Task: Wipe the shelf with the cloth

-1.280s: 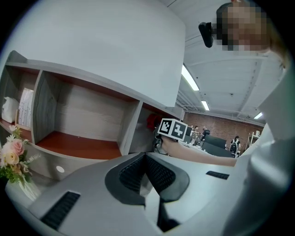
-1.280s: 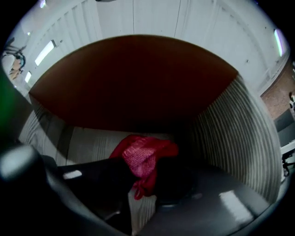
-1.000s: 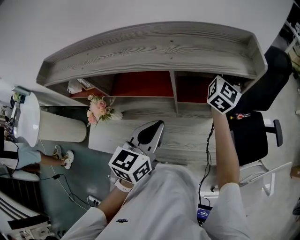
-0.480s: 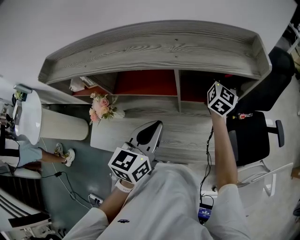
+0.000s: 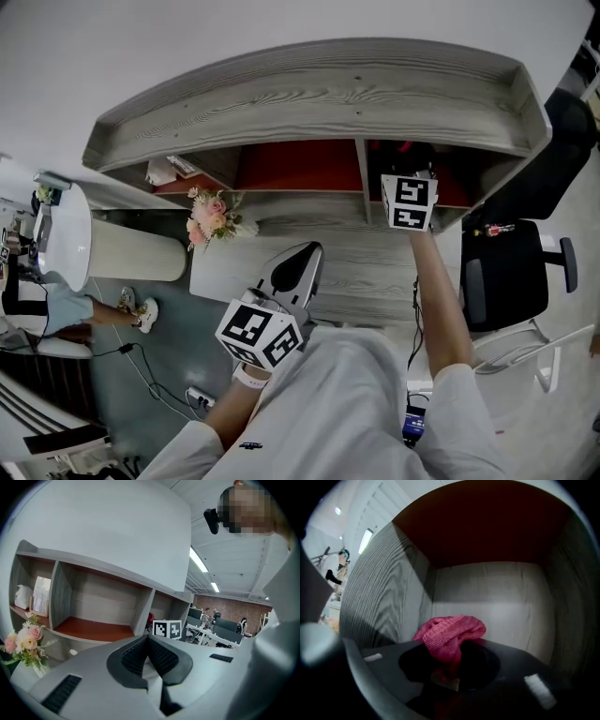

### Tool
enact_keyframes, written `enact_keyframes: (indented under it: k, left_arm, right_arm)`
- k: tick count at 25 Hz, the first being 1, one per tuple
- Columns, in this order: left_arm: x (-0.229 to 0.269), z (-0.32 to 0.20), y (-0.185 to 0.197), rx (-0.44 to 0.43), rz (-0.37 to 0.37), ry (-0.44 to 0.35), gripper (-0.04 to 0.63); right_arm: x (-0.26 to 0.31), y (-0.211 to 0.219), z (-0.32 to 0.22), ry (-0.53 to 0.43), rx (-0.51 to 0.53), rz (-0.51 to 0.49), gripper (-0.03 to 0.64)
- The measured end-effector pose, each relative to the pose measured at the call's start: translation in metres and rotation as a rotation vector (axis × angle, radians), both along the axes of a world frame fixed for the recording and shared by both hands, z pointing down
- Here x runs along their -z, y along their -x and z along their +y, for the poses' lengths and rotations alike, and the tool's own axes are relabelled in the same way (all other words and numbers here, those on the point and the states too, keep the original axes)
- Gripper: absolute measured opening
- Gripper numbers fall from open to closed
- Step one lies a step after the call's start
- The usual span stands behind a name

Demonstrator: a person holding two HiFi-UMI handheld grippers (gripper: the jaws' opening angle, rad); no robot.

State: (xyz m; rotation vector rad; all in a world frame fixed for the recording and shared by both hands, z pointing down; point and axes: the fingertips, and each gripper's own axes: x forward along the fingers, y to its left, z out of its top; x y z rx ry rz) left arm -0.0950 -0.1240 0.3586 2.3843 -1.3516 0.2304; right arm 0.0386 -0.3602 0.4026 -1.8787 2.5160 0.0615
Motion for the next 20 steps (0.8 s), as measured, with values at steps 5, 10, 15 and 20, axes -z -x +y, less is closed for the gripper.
enact_keyframes:
  k: [5,10,15,20]
  left_arm:
    - [-0.001,0.003,0.010,0.026,0.003,0.002,0.002]
    - [-0.003,0.006,0.007,0.021,0.010,0.003,0.002]
    - [0.002,0.008,0.001,0.010,0.006,-0.009,0.002]
    - [0.002,0.008,0.002,0.021,0.000,-0.008,0.002]
  right_arm:
    - [-0.012,0.023,0.000,0.036,0.097,0.051,0.110]
    - [-0.031,0.024,-0.001,0.153,0.128,0.162,0.110]
    - [-0.084,0.024,0.000,0.356,0.167,0.287,0.110]
    - [-0.085,0.021,-0.002,0.362,0.155,0.317,0.110]
